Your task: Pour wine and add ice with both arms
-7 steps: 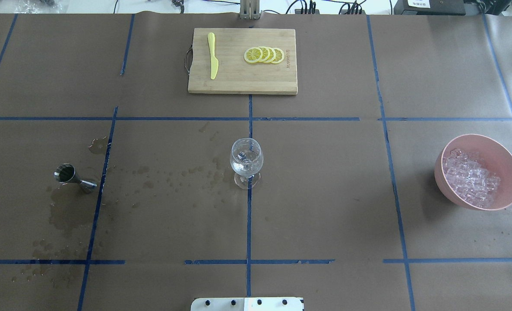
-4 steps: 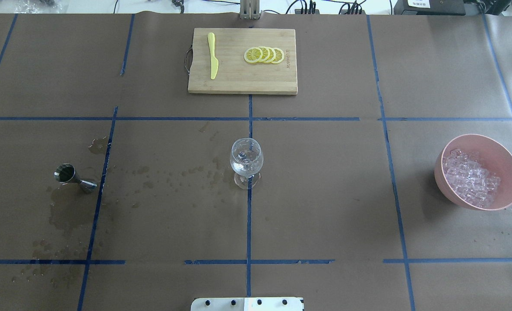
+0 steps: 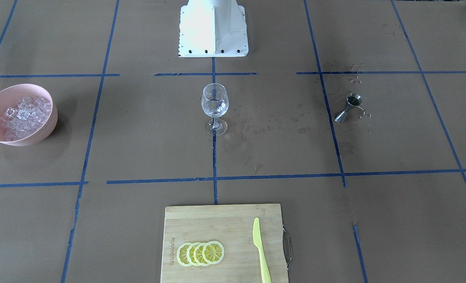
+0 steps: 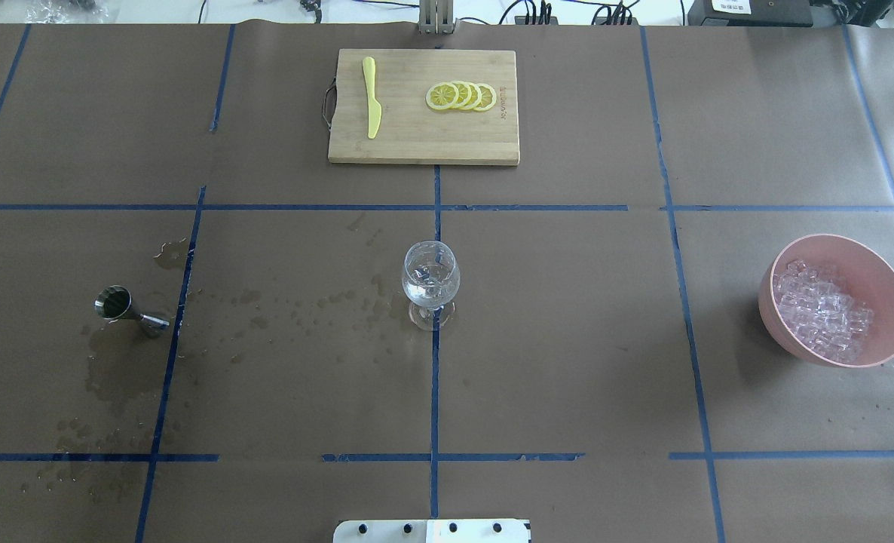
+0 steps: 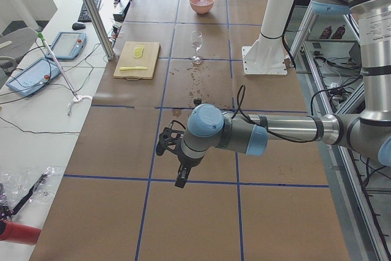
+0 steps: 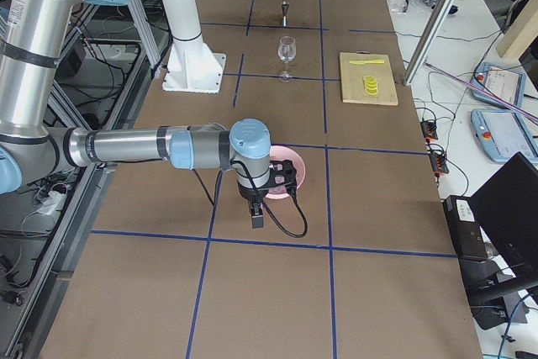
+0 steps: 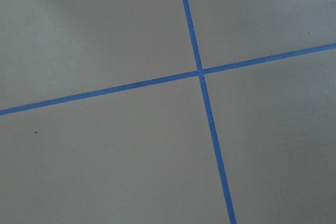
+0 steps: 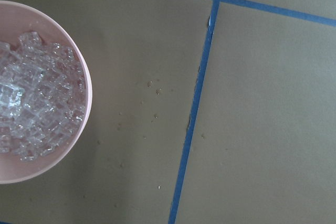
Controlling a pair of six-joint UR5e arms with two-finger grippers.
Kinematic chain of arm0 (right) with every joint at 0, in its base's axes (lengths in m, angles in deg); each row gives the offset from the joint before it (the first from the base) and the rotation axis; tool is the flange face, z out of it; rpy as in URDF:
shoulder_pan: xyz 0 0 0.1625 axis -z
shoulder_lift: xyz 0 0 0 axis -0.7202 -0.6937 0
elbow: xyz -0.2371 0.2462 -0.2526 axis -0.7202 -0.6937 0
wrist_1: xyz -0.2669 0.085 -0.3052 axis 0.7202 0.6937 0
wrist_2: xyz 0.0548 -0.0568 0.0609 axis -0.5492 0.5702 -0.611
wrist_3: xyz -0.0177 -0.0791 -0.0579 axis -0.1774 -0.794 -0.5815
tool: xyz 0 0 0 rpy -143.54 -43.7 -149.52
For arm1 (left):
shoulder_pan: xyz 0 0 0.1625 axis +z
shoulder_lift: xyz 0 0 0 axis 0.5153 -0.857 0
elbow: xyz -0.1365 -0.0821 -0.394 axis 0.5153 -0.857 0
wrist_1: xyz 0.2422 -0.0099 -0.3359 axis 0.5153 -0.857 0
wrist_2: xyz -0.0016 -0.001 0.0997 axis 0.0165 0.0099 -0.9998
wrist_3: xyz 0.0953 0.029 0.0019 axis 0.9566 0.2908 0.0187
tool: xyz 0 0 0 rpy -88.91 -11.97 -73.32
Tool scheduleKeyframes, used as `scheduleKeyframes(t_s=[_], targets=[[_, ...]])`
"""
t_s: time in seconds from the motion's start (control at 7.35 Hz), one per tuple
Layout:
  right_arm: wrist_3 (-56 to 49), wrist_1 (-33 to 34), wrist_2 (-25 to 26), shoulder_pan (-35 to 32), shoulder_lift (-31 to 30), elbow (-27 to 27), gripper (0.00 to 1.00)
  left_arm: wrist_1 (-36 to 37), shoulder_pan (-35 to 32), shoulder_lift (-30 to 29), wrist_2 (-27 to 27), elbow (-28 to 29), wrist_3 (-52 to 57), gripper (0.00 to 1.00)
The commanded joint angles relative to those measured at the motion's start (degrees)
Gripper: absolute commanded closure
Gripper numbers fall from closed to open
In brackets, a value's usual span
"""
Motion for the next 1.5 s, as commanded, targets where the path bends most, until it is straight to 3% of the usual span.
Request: scheduleKeyframes(t_s=[0.0, 0.27, 0.54, 0.68, 0.95, 1.36], targets=[[0.18, -0.66, -1.01, 0.01, 3.34, -0.13, 0.0, -15.54, 0.02, -0.12, 0.32, 0.52, -0.26, 0.0], [3.84, -8.63, -1.09, 0.01, 3.44, -0.3, 0.0, -39.43, 0.11, 0.32, 0.23, 6.56, -0.6, 0.0], [5.45, -13.12, -1.26, 0.01, 3.61, -1.87, 0.0, -47.52, 0.37, -2.67, 4.24, 9.06, -11.09, 0.0], [5.46, -15.23, -1.18, 0.01, 4.14, -2.15, 0.0, -49.72, 0.64, -2.85, 4.71, 9.14, -11.24, 0.0], [8.69, -16.39, -1.18, 0.1, 4.23, -1.89, 0.0, -52.2, 8.33, -4.94, 1.84, 6.7, -19.34, 0.0], [8.8, -16.31, -1.18, 0.1, 4.32, -1.97, 0.0, -52.29, 31.51, -6.01, -21.32, -2.0, -43.0, 0.0]])
